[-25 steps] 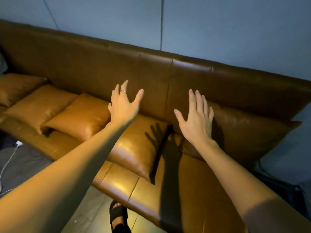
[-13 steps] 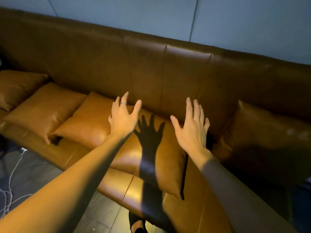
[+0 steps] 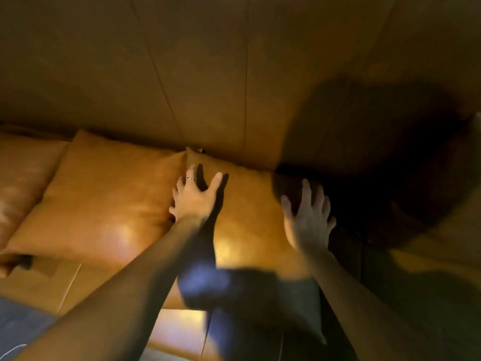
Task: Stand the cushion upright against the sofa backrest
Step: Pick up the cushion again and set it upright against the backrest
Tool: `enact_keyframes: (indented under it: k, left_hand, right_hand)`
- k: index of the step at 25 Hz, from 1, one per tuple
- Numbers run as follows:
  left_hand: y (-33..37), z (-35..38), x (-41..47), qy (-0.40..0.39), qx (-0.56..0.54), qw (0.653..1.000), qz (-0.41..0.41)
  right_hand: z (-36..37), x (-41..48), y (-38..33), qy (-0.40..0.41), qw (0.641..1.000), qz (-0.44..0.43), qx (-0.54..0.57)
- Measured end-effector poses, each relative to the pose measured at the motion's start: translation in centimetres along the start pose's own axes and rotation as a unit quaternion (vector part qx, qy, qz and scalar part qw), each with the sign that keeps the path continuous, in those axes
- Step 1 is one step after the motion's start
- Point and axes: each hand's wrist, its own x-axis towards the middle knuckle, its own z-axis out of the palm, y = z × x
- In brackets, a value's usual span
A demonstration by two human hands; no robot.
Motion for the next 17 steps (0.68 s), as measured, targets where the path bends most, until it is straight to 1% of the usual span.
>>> enact_keyframes:
  k: [3, 5, 9, 11, 12, 13, 15, 16, 17]
  left_hand:
    - [-0.7, 1.2, 1.9, -0.045, -0.009, 0.998, -0.051]
    - [-1.0, 1.6, 2.9, -0.067, -0.019, 0.995, -0.065]
    - [-0.8, 1.8, 4.0, -0.080, -0.020, 0.993, -0.082]
    - [-0.8, 1.7, 4.1, -0.081, -0.027, 0.992, -0.088]
    - [-0.7, 1.5, 4.1, -0.078, -0.038, 0.992, -0.090]
    - [-0.7, 1.3, 4.0, -0.074, -0.053, 0.991, -0.094]
    - [-0.8, 1.0, 4.1, -0.073, -0.091, 0.987, -0.108]
    - [-0.9, 0.8, 4.0, -0.073, -0.110, 0.984, -0.119]
    - [-0.8, 0.6, 3.8, -0.074, -0.125, 0.981, -0.129]
  right_hand:
    - [2.0, 1.5, 0.8, -0.032, 0.997, 0.063, 0.025]
    - [3.0, 1.9, 1.0, -0.058, 0.992, 0.098, 0.061]
    - [3.3, 3.0, 1.1, -0.051, 0.985, 0.112, 0.117]
    - [3.2, 3.2, 1.7, -0.038, 0.978, 0.135, 0.153]
    - [3.1, 3.2, 2.1, -0.034, 0.965, 0.166, 0.200]
    - [3.0, 3.2, 2.6, -0.030, 0.941, 0.207, 0.267]
    - [2.8, 3.1, 3.4, -0.044, 0.870, 0.292, 0.395]
    - [2.5, 3.1, 3.7, -0.062, 0.840, 0.319, 0.435]
    - [2.2, 3.1, 4.0, -0.083, 0.818, 0.331, 0.462]
